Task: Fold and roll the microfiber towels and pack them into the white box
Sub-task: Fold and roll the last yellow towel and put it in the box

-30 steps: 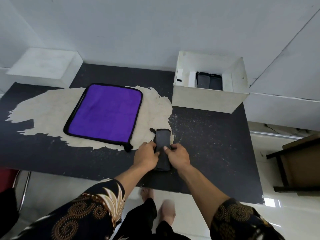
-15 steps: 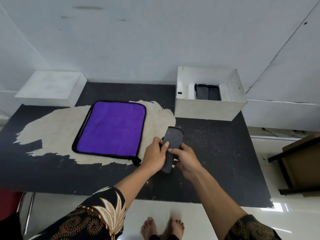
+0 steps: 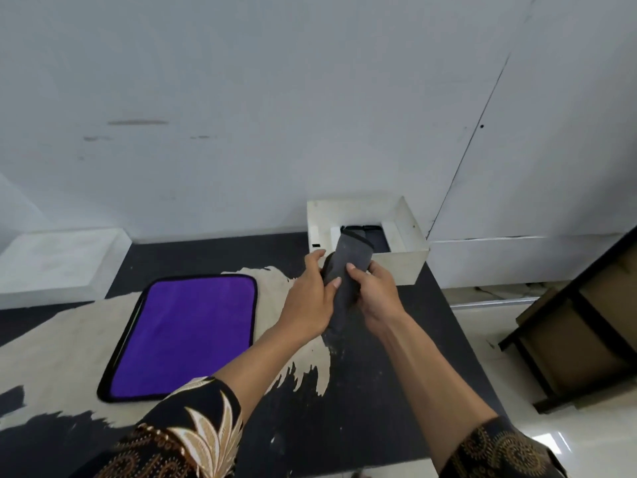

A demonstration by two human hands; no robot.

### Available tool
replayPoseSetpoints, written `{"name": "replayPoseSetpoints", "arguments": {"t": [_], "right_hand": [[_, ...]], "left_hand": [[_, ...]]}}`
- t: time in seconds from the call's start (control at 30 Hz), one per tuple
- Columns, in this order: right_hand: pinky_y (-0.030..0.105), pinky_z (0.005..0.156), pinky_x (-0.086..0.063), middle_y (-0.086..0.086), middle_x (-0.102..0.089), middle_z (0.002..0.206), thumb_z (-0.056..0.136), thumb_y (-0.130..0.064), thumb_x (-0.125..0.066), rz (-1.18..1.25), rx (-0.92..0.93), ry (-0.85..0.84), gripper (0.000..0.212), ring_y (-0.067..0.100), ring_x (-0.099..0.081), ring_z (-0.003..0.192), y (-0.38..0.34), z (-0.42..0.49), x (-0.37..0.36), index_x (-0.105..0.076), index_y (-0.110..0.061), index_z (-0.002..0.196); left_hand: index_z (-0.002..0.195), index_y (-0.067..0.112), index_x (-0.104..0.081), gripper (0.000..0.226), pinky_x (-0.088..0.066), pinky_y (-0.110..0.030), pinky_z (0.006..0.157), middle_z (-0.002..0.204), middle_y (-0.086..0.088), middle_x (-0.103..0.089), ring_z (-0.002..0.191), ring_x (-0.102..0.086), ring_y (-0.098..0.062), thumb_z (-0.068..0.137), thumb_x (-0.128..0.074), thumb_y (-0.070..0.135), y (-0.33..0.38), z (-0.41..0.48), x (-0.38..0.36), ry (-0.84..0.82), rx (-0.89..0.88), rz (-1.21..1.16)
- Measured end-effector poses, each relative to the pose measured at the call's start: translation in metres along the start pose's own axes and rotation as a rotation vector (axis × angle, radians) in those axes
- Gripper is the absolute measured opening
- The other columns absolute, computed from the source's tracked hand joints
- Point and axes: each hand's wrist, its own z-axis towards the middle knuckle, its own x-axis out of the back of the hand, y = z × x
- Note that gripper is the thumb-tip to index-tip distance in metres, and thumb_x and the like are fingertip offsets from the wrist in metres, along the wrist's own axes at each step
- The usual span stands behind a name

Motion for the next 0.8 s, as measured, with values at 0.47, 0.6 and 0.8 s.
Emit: {"name": "replayPoseSetpoints", "arguments": {"t": [0.47, 0.6, 0.8], "right_hand": [[0.023, 0.067, -0.054, 0.0, -0.069, 0.098, 0.091, -0.011, -0.064, -0.336, 0.151, 0.014, 0.017, 0.014, -0.066, 0.089, -0.084, 0.192, 0.038, -0.062, -0.013, 0.108], [0.031, 0.082, -0.055, 0.0, -0.066, 0.102, 0.086, -0.009, -0.065, -0.671, 0.231, -0.082, 0.021, 0.018, -0.064, 0.096, -0.095, 0.259, 0.045, -0.064, -0.016, 0.107], [0.04, 0.092, -0.049, 0.004, -0.065, 0.118, 0.084, -0.015, -0.06, -1.472, 0.302, -0.247, 0.036, 0.026, -0.06, 0.106, -0.103, 0.32, 0.077, -0.063, -0.017, 0.12]], "left_hand": [[0.142, 0.017, -0.035, 0.041, -0.051, -0.034, 0.09, 0.126, 0.0, -0.057, 0.11, -0.057, -0.02, 0.103, -0.044, 0.022, 0.027, 0.158, -0.049, -0.139, 0.151, 0.048], [0.132, 0.012, -0.044, 0.031, -0.053, -0.04, 0.09, 0.124, -0.008, -0.06, 0.108, -0.059, -0.027, 0.102, -0.045, 0.022, 0.008, 0.205, -0.075, -0.176, 0.296, 0.103], [0.148, 0.014, -0.028, 0.052, -0.049, -0.04, 0.097, 0.133, -0.009, -0.055, 0.118, -0.055, -0.029, 0.1, -0.048, 0.016, -0.011, 0.245, -0.133, -0.349, 0.402, 0.063]]}}
